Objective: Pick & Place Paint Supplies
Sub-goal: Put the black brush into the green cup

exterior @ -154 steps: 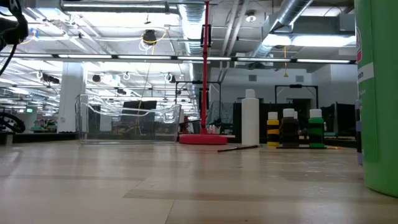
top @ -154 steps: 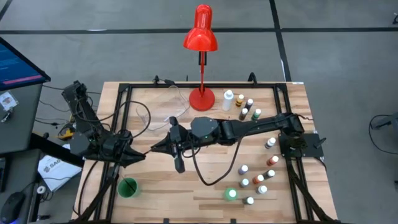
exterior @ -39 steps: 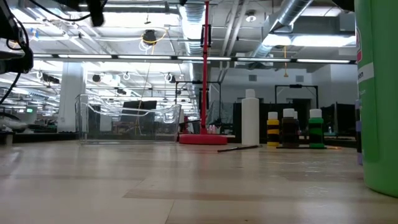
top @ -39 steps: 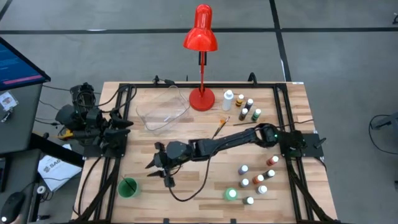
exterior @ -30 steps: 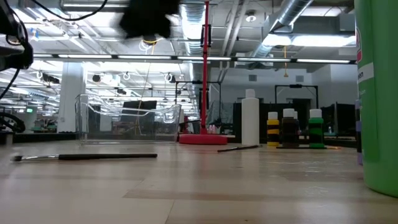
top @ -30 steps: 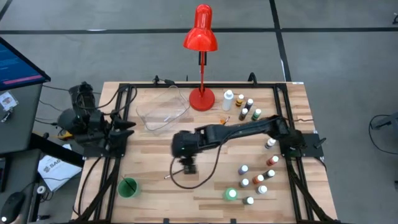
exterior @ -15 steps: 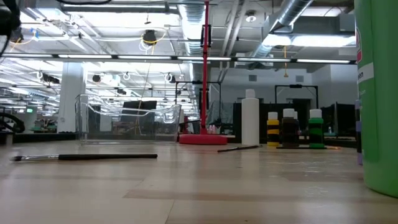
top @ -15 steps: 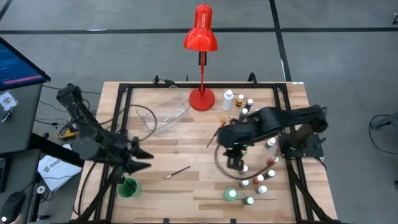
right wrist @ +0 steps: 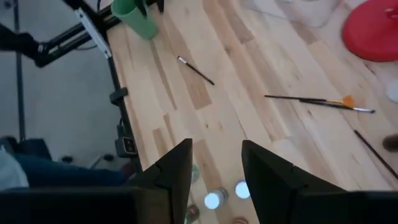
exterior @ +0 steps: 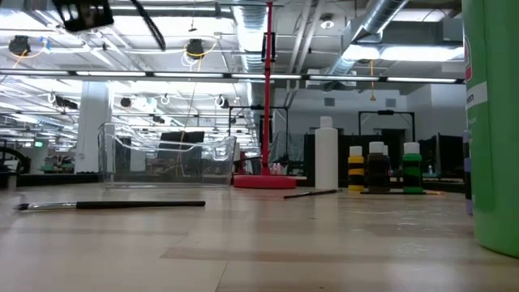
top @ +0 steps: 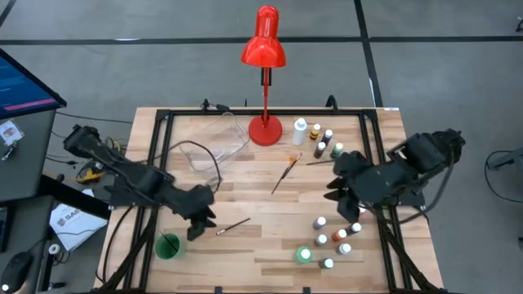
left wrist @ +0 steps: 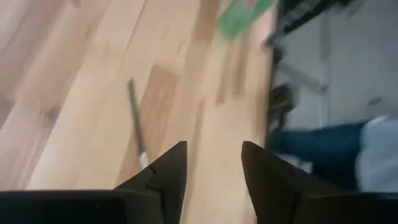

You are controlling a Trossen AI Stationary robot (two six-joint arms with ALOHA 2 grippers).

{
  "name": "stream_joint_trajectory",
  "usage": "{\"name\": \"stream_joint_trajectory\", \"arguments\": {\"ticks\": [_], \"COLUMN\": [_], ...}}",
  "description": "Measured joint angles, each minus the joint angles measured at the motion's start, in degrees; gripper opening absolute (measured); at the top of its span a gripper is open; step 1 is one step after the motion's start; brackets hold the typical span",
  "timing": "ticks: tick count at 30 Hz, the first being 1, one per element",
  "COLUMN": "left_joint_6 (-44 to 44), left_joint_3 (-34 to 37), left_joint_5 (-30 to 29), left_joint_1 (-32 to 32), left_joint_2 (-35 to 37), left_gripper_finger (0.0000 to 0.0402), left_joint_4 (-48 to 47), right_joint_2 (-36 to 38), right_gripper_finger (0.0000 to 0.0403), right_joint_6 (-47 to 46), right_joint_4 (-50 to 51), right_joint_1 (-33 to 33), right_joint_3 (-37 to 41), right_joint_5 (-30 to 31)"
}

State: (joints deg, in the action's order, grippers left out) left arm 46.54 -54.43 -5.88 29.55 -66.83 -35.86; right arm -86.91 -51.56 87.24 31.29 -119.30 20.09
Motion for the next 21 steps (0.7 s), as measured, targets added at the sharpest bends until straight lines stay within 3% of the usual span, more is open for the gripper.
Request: {"name": "stream_joint_trajectory", "arguments": {"ticks": [5, 12, 21], "left_joint_6": [-2.57, -2.15, -1.10], "left_joint_3": [0.00, 0.56, 1.68], "left_joint_5": [0.43, 5.86, 6.51], "left_joint_1": [0.07, -0.73, 0.71], "left_joint_2": [-8.12, -16.77, -23.50], "left_gripper_finger": [0.0163, 0.0196, 0.0194], "left_joint_4": [0.30, 0.36, 0.45], "right_joint_2": [-0.34, -1.25, -1.53], "right_gripper_finger": [0.0133, 0.0134, 0.0134], "right_joint_6": [-4.09, -4.61, -4.45], "right_joint_4": [2.25, 2.77, 2.76], "right_joint_1": [3.80, 5.07, 5.05], "right_joint_3": [0.02, 0.03, 0.04], "right_joint_5": [3.71, 4.32, 4.32]}}
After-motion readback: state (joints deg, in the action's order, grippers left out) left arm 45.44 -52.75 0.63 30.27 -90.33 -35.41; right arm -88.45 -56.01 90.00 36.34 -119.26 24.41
